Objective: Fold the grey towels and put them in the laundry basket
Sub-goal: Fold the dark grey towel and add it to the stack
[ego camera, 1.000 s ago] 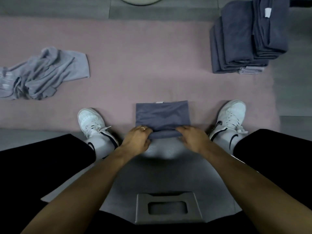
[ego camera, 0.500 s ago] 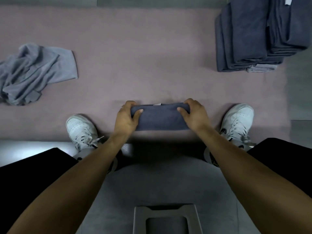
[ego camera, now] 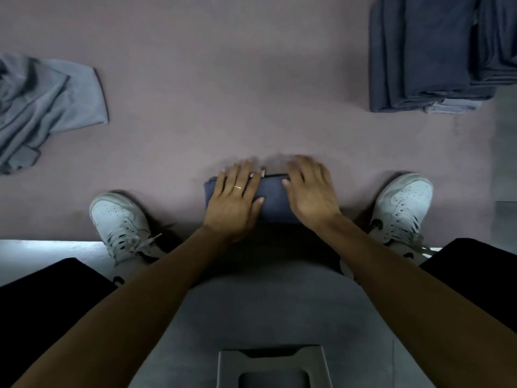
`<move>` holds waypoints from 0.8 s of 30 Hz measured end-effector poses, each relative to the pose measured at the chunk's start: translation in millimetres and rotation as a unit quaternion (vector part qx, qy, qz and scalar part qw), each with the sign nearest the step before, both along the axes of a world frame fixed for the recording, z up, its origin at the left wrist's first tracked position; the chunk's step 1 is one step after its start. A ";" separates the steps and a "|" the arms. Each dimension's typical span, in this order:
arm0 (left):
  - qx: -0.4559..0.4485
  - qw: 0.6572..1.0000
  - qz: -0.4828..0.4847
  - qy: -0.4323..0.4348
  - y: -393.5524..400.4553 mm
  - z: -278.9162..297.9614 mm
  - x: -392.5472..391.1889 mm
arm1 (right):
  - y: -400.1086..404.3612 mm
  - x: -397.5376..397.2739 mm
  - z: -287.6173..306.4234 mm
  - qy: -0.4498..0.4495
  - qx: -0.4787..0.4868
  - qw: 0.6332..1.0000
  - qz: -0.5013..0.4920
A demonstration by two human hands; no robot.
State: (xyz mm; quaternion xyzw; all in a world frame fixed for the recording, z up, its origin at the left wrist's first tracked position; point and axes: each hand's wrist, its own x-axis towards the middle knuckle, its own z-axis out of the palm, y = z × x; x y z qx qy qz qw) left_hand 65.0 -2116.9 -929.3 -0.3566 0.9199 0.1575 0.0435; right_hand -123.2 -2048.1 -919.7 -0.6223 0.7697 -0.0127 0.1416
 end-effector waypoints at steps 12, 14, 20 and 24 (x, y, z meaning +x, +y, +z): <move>0.113 0.990 -0.026 -0.081 -28.3 9.3 22.0 | -14.8 -18.1 19.1 -0.048 0.229 0.967 0.104; 0.133 0.981 -0.079 -0.119 -45.3 19.4 23.2 | -28.6 -15.4 26.2 -0.085 0.278 0.952 0.094; 0.201 0.965 -0.034 -0.166 -58.4 26.7 -10.2 | -50.2 -12.3 36.2 -0.109 0.348 0.929 0.063; 0.203 0.958 -0.010 -0.201 -55.5 24.7 -13.7 | -41.1 -11.6 37.9 -0.127 0.338 0.931 0.045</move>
